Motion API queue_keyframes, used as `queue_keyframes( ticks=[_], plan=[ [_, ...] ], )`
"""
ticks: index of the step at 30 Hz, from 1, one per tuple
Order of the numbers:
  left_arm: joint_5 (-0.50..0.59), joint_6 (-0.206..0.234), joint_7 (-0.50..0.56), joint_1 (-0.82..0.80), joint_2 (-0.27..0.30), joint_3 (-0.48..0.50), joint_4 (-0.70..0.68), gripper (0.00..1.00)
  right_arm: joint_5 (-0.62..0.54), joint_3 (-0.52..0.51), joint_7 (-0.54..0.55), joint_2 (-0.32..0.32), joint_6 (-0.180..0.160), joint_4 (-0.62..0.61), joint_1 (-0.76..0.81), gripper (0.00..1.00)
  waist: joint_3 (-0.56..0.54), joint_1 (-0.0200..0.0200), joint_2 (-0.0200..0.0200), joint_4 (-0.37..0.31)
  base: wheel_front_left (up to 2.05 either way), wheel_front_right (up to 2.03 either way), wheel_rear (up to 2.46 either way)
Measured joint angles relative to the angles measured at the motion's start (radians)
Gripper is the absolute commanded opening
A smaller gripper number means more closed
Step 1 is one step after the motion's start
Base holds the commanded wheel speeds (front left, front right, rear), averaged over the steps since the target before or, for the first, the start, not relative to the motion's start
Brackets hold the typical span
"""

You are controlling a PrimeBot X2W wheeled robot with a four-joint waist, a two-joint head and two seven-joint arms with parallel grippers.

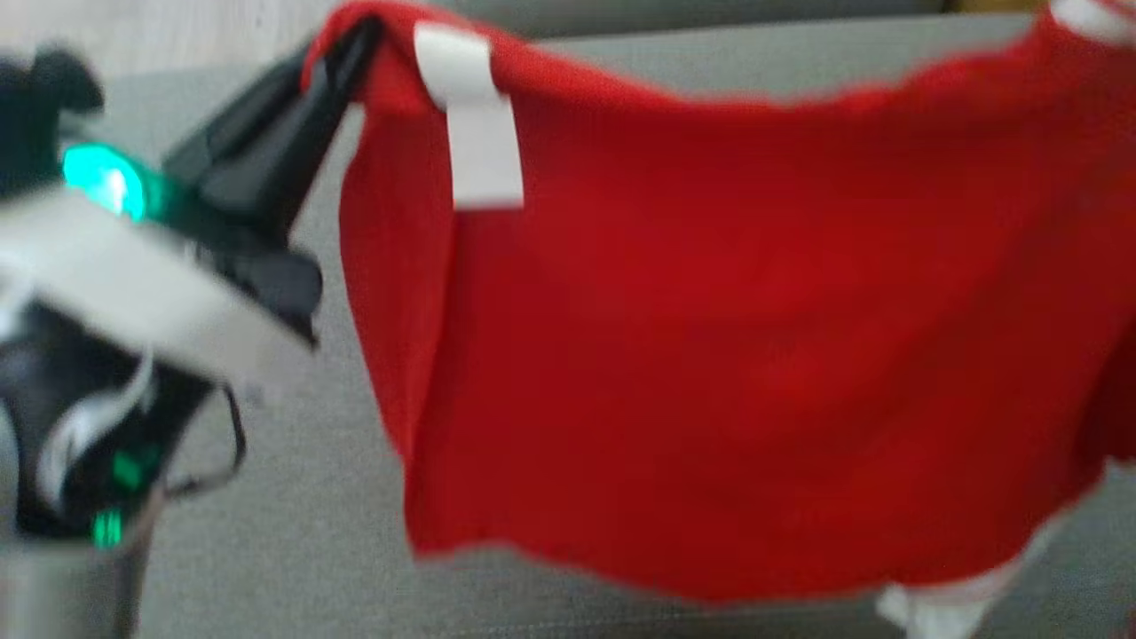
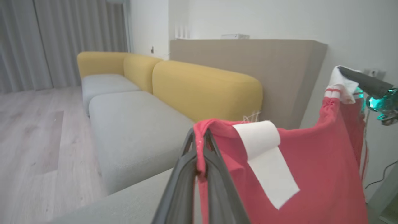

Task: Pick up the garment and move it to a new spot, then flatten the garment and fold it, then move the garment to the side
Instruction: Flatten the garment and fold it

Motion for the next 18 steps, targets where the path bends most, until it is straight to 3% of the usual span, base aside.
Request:
queue_keyframes(
  ticks=[5, 10, 14, 18],
  plan=[
    [0.028, -0.049, 0.016, -0.206, -0.002, -0.044, 0.26, 0.0, -0.131, 0.089, -0.038, 0.037, 0.0, 0.215, -0.213, 0.0, 0.09, 0.0002, 0.0, 0.009, 0.0, 0.0, 0.0],
    [0.115, -0.099, 0.004, -0.467, -0.032, -0.108, 0.6, 0.0, -0.319, 0.159, -0.203, 0.06, 0.0, 0.503, -0.463, 0.0, 0.179, 0.0003, -0.0001, 0.024, 0.0, 0.0, 0.0],
    [0.202, -0.118, -0.106, -0.711, -0.074, -0.127, 0.849, 0.0, -0.43, 0.183, -0.388, 0.073, 0.0, 0.714, -0.68, 0.0, 0.242, 0.0003, -0.0001, 0.033, 0.0, 0.0, 0.0],
    [0.272, -0.122, -0.245, -0.939, -0.111, -0.13, 1.036, 0.0, -0.475, 0.179, -0.57, 0.091, 0.0, 0.842, -0.892, 0.0, 0.317, 0.0003, -0.0001, 0.032, 0.0, 0.0, 0.0]
  ],
)
